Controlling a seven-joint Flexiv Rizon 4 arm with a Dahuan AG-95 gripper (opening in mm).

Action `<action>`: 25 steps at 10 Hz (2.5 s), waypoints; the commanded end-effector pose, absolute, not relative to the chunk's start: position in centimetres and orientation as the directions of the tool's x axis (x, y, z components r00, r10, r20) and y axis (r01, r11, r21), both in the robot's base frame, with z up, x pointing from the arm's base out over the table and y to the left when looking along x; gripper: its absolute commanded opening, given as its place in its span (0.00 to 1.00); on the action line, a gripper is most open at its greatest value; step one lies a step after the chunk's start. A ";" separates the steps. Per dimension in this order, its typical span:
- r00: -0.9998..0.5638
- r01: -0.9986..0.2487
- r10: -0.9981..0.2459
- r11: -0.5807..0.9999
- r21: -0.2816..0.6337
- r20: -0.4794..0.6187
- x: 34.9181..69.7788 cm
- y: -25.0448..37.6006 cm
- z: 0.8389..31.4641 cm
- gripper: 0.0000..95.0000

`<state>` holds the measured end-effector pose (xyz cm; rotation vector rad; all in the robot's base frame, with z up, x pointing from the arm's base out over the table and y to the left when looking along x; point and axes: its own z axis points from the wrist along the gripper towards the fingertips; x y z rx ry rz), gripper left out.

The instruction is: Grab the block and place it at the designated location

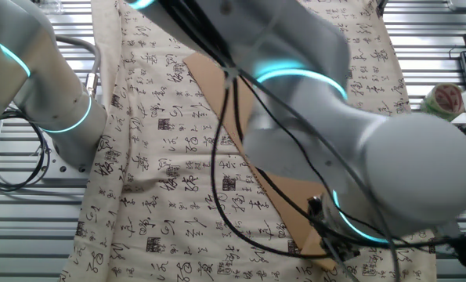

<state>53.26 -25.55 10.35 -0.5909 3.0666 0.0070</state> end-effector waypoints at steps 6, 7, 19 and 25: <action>-0.904 -0.426 -0.425 0.904 0.024 -0.035 53.5 -26.0 10.4 0.40; -0.878 -0.478 -0.477 0.877 0.039 -0.034 53.5 -26.0 10.4 0.40; -0.751 -0.660 -0.658 0.746 0.088 -0.058 53.3 -26.0 10.3 0.80; -0.701 -0.713 -0.708 0.699 0.058 -0.090 53.5 -26.2 9.5 1.00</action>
